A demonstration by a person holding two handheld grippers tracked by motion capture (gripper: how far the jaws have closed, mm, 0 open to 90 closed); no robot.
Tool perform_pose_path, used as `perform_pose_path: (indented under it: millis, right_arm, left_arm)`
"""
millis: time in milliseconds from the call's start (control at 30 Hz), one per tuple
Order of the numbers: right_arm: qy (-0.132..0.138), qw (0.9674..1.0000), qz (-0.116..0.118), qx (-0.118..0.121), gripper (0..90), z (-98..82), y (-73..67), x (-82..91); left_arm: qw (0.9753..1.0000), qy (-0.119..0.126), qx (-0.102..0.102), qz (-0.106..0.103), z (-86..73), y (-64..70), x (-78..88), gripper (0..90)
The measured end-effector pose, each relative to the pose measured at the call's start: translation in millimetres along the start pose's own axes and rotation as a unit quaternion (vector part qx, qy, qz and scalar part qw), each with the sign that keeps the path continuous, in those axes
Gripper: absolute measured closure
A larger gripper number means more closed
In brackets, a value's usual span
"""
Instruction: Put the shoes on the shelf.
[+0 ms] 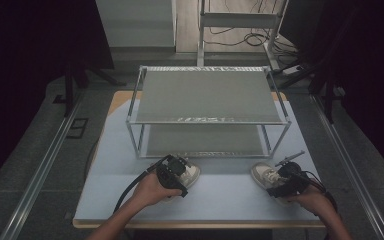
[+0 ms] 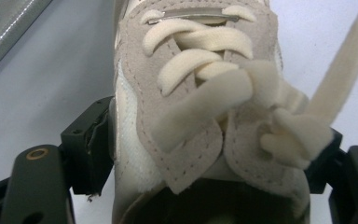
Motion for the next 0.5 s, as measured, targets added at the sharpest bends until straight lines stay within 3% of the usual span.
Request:
perform_pose_path:
  millis: [267, 500]
  right_arm:
    - [-0.006, 0.9999, 0.009, -0.011, 26.8, -0.6, 0.7, -1.5]
    - [0.014, 0.9997, 0.01, -0.02, 27.7, 1.4, -0.8, 1.7]
  left_arm:
    - [1.0, -0.001, -0.003, -0.001, -0.3, -1.1, 0.5, 24.5]
    - [0.9996, 0.024, 0.0, -0.014, -1.8, -2.1, 1.3, 25.9]
Point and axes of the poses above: each handheld gripper's, and its own axes: x roughly backward along the jaws, z roughly out of its top, y roughly to its right, the point moved 10 cm from there along -x, roughly forward along the jaws, and after that the axes turned 3 degrees about -z, right-handed, at the moved point
